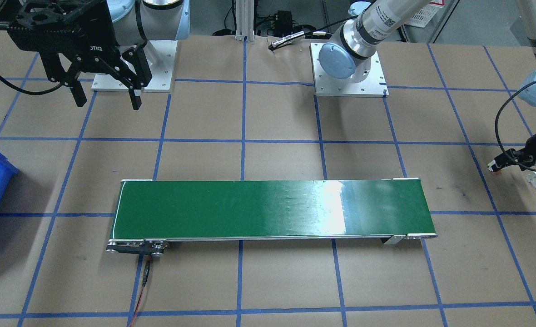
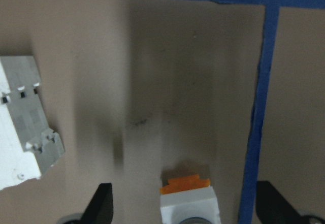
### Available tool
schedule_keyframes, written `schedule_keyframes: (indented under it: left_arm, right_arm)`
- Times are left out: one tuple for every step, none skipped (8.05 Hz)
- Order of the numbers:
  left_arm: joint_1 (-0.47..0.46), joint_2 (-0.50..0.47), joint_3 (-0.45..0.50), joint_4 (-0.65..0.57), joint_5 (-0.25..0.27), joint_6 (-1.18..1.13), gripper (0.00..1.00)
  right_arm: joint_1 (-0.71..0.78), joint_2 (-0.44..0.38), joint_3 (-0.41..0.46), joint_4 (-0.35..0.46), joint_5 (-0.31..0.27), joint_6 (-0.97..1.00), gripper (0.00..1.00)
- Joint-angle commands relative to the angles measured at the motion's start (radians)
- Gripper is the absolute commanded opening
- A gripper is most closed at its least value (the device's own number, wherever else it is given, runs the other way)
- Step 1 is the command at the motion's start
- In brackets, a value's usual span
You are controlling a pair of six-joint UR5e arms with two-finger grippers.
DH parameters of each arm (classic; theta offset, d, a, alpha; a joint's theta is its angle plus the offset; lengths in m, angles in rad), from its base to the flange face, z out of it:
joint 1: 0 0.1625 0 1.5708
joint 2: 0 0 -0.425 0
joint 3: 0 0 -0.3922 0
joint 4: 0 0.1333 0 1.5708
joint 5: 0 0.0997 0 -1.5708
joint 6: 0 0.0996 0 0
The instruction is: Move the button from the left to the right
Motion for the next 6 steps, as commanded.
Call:
schedule_keyframes:
  left_arm:
    - [0.003,-0.024,-0.002,0.001,-0.013,0.002,1.0]
    - [0.014,-0.027,-0.005,0.0,-0.012,0.002,0.89]
    - [0.034,-0.024,-0.008,0.0,-0.01,0.005,0.8]
    - [0.042,-0.021,-0.009,-0.007,-0.006,0.002,0.63]
    - [0.042,-0.019,-0.009,-0.008,-0.006,-0.001,0.56]
    - [0.042,-0.018,-0.009,-0.01,-0.006,-0.001,0.5]
  right_arm:
    - [0.0,0.0,0.0,0.0,0.0,0.0,1.0]
    - [0.0,0.0,0.0,0.0,0.0,0.0,1.0]
    - [0.0,0.0,0.0,0.0,0.0,0.0,1.0]
    - [0.0,0.0,0.0,0.0,0.0,-0.002,1.0]
    - [0.0,0.0,0.0,0.0,0.0,-0.002,1.0]
    - [0.0,0.0,0.0,0.0,0.0,-0.003,1.0]
